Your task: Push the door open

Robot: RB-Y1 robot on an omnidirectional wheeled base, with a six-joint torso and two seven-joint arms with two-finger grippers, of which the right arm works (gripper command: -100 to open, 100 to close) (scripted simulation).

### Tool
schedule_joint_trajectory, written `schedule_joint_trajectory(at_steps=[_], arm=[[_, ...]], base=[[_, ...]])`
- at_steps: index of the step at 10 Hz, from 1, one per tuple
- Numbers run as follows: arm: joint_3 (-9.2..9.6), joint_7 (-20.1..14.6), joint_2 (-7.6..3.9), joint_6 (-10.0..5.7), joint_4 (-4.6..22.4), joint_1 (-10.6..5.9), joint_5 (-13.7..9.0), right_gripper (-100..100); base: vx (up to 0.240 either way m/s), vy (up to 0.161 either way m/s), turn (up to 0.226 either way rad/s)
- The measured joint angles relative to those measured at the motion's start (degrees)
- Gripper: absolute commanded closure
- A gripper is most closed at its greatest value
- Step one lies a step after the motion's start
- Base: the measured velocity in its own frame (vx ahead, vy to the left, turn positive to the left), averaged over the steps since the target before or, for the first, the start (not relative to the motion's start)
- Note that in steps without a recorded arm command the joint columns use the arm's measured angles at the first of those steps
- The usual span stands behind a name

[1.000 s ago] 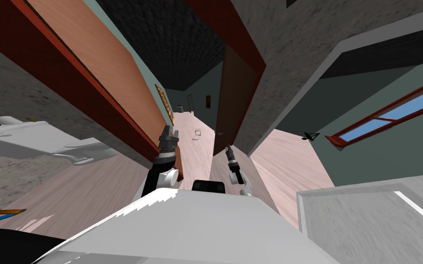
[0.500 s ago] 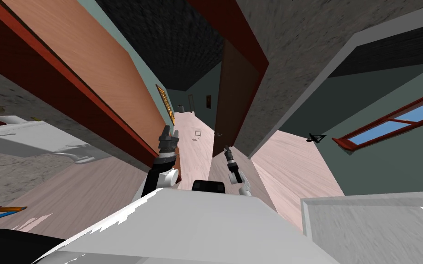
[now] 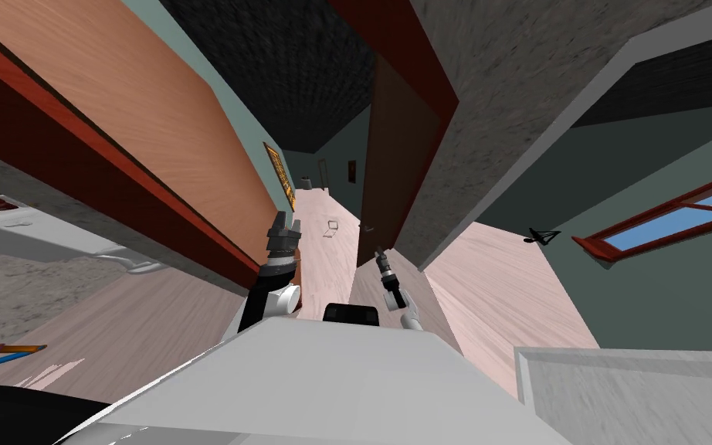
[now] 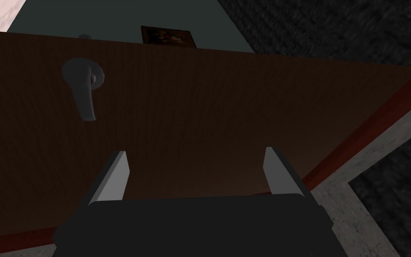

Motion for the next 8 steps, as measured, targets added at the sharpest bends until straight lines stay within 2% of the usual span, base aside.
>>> schedule_joint_trajectory(at_steps=[8], arm=[[0.74, -2.8, 0.16, -1.89, 9.2, -3.88, 2.22, -100]], base=[[0.083, -0.071, 0.038]])
